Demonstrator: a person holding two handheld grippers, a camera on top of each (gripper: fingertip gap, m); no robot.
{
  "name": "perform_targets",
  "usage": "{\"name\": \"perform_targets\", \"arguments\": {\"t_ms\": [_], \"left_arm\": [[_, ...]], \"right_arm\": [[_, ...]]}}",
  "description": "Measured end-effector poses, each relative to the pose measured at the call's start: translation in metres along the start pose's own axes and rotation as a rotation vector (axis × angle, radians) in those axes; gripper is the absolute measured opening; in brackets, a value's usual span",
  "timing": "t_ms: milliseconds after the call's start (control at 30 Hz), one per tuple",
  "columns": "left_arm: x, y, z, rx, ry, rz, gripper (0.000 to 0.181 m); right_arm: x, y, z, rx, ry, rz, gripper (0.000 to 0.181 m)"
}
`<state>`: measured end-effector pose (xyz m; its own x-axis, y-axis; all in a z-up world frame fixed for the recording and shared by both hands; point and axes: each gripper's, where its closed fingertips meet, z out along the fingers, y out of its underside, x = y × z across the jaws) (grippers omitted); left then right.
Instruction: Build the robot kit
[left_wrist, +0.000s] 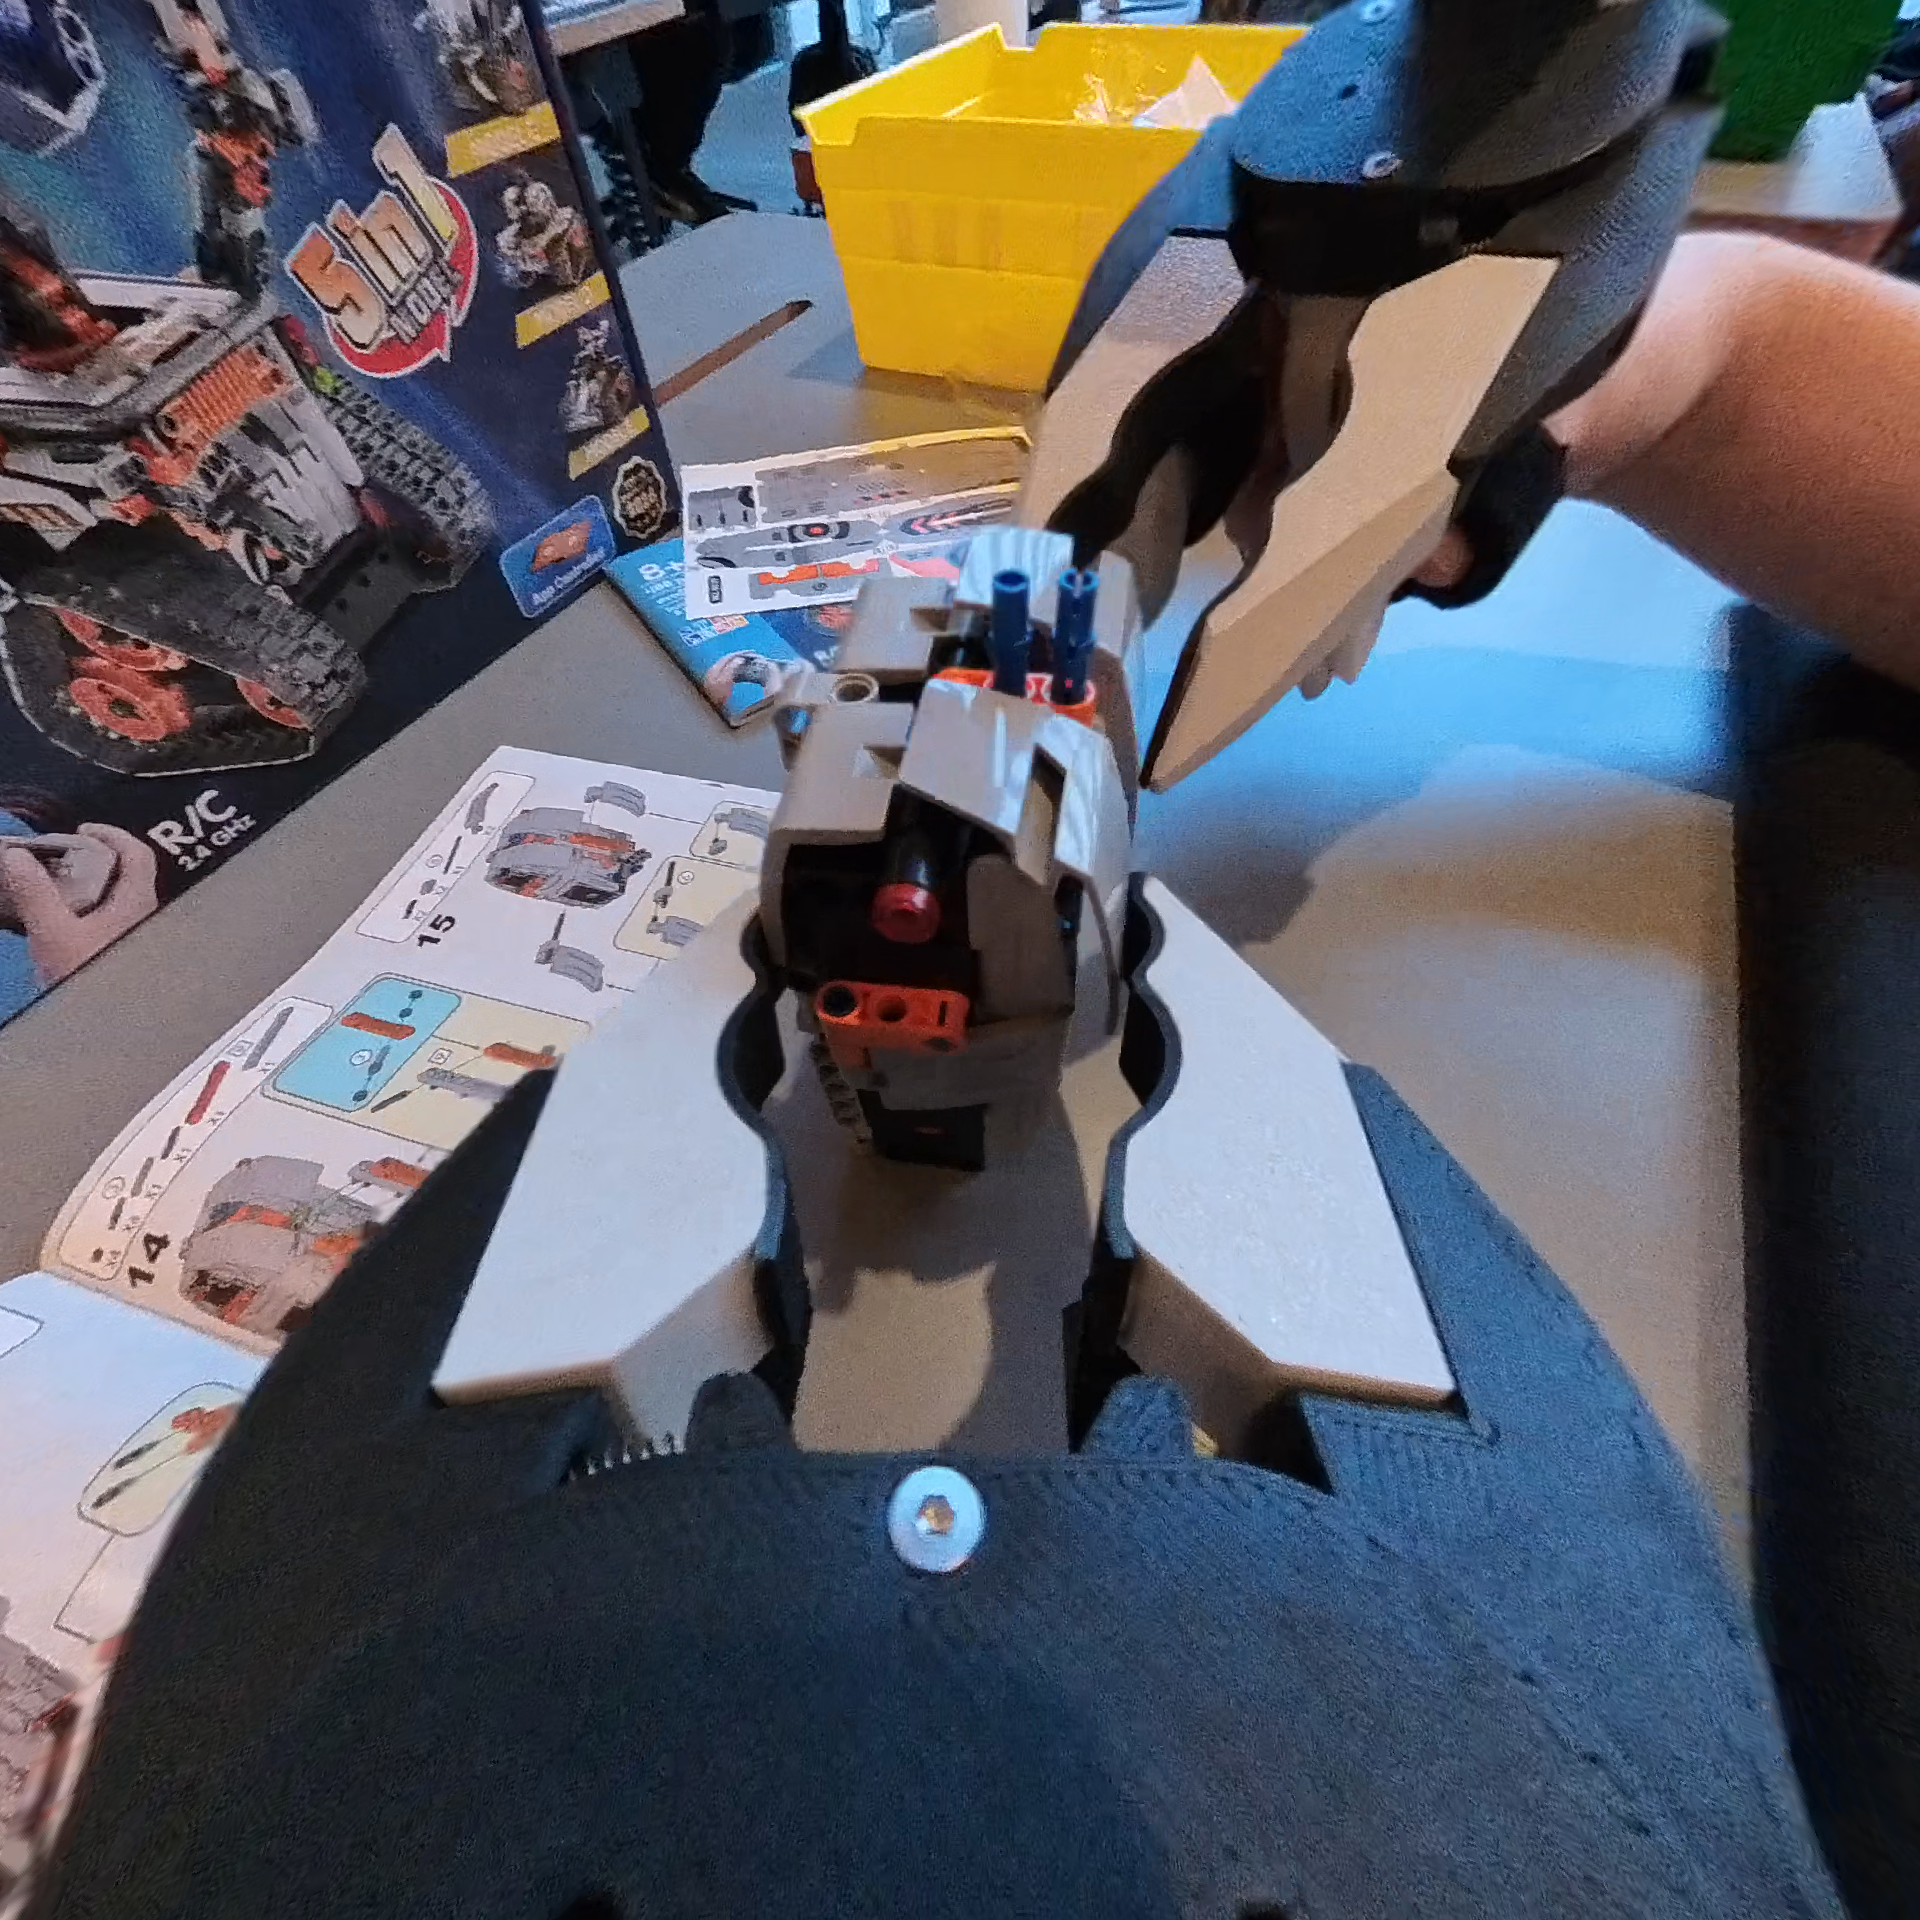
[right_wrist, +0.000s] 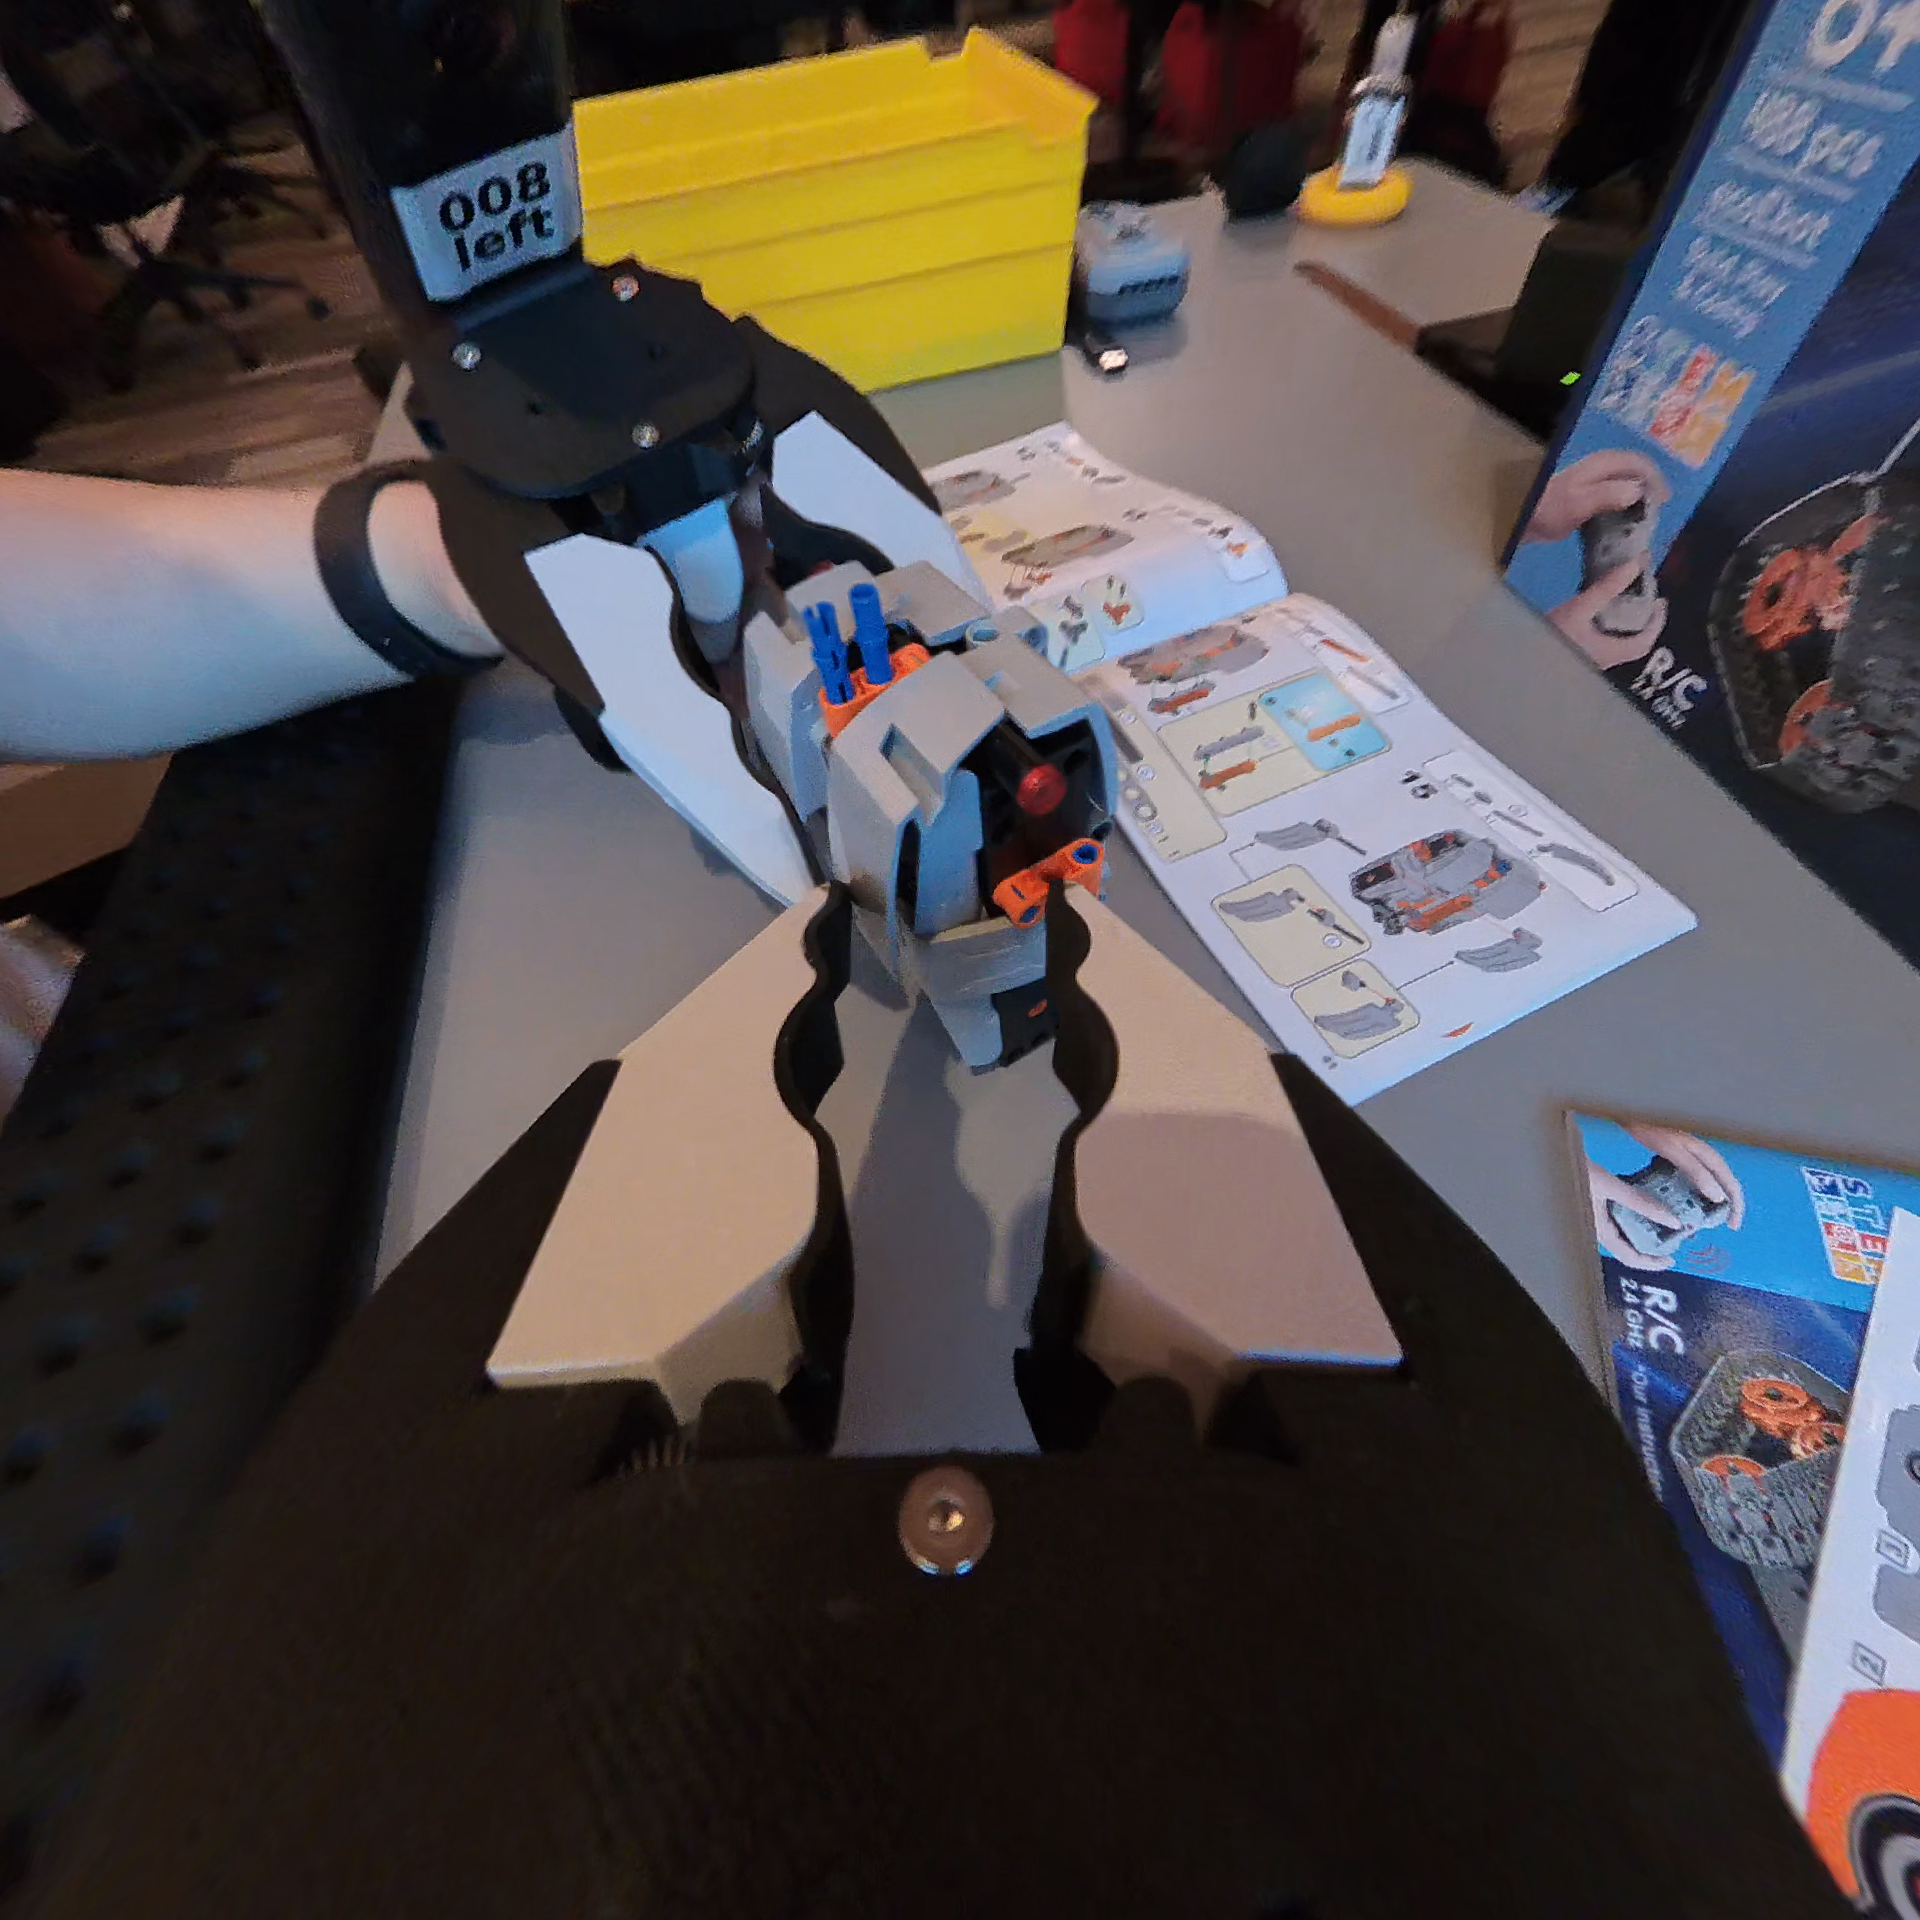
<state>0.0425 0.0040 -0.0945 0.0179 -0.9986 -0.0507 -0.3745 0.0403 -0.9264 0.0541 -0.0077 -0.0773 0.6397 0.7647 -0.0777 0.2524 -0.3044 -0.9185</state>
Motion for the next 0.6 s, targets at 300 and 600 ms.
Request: {"name": "perform_targets", "arguments": {"t_ms": [300, 600], "left_arm": [[-0.006, 0.001, 0.000, 0.010, -0.041, 0.027, 0.061], [-0.008, -0.002, -0.001, 0.033, -0.064, 0.033, 0.069]], "right_arm": [[0.005, -0.007, 0.003, 0.091, 0.105, -0.037, 0.040], [0.012, -0.016, -0.004, 0.148, 0.177, -0.072, 0.037]]}}
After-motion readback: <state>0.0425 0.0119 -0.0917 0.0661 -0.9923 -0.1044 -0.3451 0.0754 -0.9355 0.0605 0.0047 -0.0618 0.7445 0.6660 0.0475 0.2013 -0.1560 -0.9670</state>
